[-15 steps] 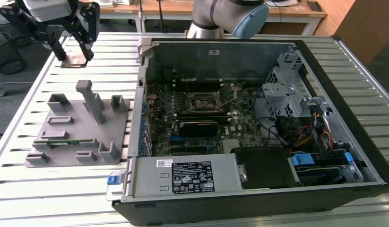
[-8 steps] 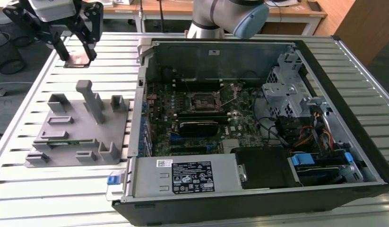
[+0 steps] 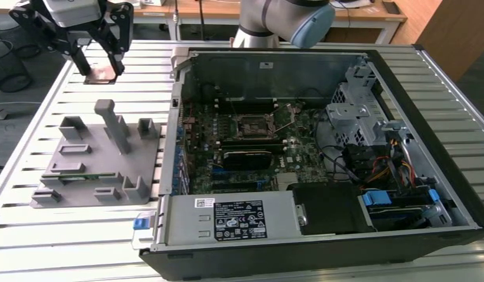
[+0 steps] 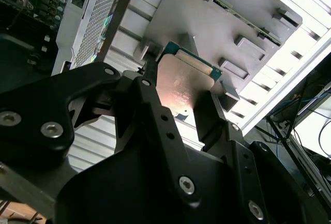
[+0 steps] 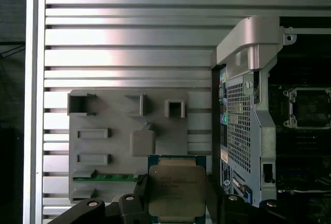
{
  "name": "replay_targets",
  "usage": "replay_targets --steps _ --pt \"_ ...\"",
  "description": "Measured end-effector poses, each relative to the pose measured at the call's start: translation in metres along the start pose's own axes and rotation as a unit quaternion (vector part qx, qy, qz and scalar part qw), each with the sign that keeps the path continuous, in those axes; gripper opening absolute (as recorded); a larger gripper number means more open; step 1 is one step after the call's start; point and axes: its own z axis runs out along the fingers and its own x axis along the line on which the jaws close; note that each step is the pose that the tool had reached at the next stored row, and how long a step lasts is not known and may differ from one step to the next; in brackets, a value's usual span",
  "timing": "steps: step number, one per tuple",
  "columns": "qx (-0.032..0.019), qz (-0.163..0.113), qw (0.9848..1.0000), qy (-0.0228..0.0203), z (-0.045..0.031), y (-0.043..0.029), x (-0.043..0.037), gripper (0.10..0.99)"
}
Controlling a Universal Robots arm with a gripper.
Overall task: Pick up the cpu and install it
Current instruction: 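Pick up the cpu and move it towards the insertion slot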
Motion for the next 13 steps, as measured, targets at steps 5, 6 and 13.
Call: replay_targets --steps 5,6,13 --pt "0.0 0.0 1.0 0.0 0.0 0.0001 -0.0039 0.525" --pt "0.0 0.0 1.0 0.0 0.0 0.0001 -0.0048 0.525" --pt "0.0 0.0 1.0 0.0 0.0001 0.0002 -0.0117 0.525"
